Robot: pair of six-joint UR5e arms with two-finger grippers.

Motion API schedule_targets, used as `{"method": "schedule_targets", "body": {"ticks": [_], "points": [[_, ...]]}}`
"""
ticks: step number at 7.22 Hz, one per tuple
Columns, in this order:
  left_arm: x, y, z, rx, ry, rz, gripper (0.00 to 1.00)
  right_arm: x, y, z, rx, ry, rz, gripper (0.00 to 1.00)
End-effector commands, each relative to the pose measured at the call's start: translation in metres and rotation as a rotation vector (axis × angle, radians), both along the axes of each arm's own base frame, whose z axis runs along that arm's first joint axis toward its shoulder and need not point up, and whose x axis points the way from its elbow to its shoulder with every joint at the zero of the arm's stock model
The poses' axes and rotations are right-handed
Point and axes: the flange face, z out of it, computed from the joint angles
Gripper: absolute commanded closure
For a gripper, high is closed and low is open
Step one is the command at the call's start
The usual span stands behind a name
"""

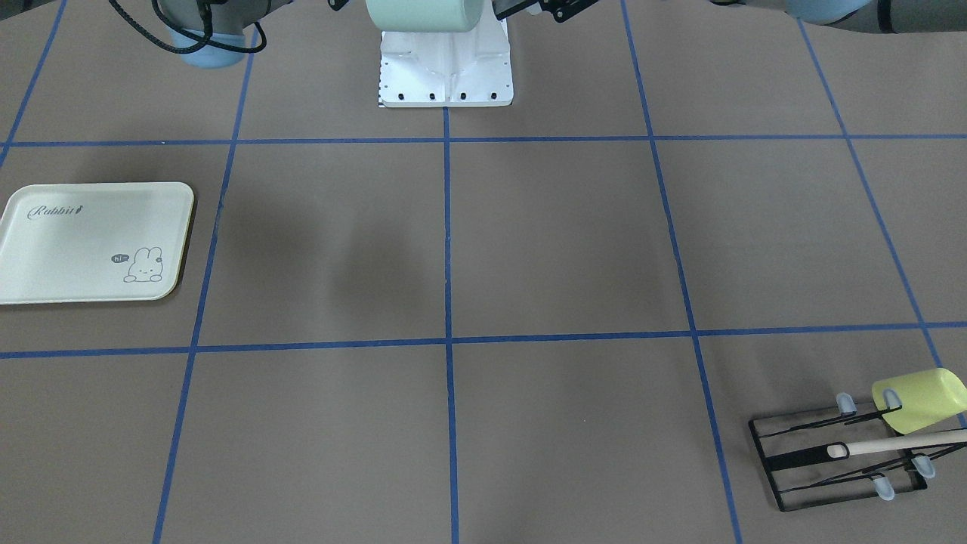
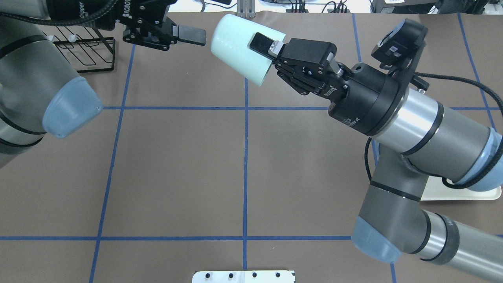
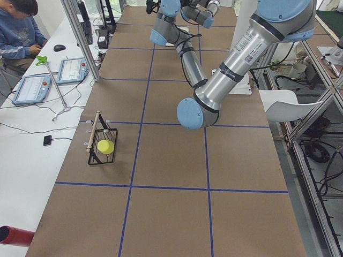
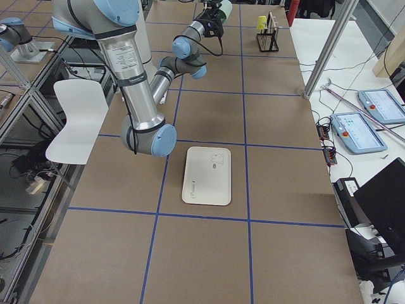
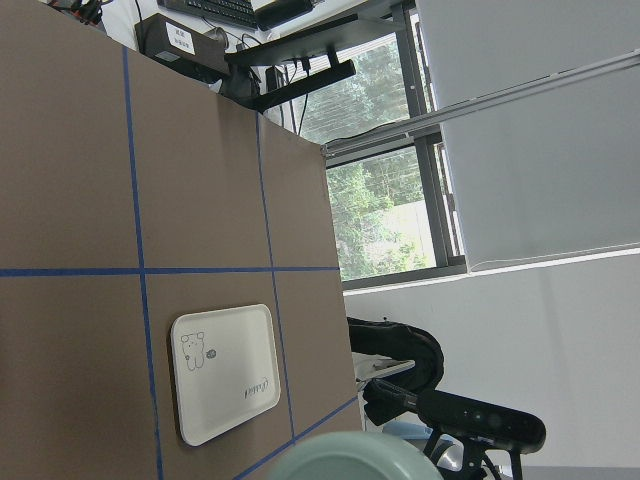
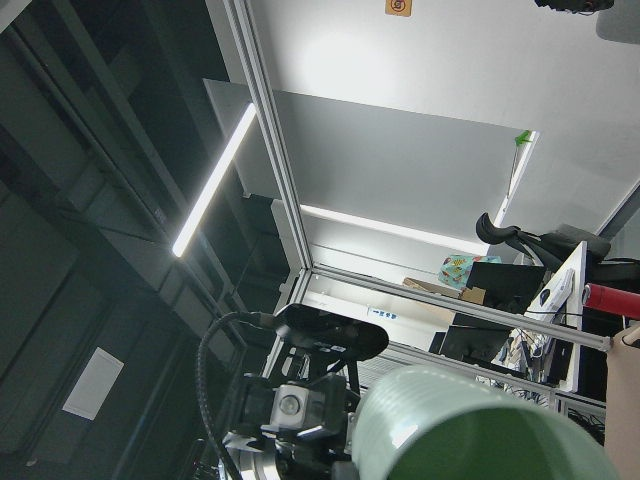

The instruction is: Left arm grabs green cup and hands to right arm on tray

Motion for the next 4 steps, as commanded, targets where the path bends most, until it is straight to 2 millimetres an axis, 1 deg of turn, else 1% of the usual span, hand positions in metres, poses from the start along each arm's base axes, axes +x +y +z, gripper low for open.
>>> {"method": "schedule_targets", "body": {"ticks": [1, 2, 3, 4], "points": [[0.003, -0.003, 0.005, 0.000, -0.011, -0.004, 0.00, -0.004, -0.036, 0.012, -0.078, 0.249, 0.003, 1.00], [0.010, -0.013, 0.011, -0.014, -0.027, -0.007, 0.00, -0.008, -0.052, 0.019, -0.099, 0.392, 0.010, 1.00], [0.016, -0.022, 0.017, -0.034, -0.041, -0.010, 0.00, -0.007, -0.068, 0.027, -0.128, 0.520, 0.004, 1.00], [0.020, -0.028, 0.030, -0.053, -0.061, -0.014, 0.00, 0.002, -0.086, 0.036, -0.148, 0.647, -0.026, 1.00]]}}
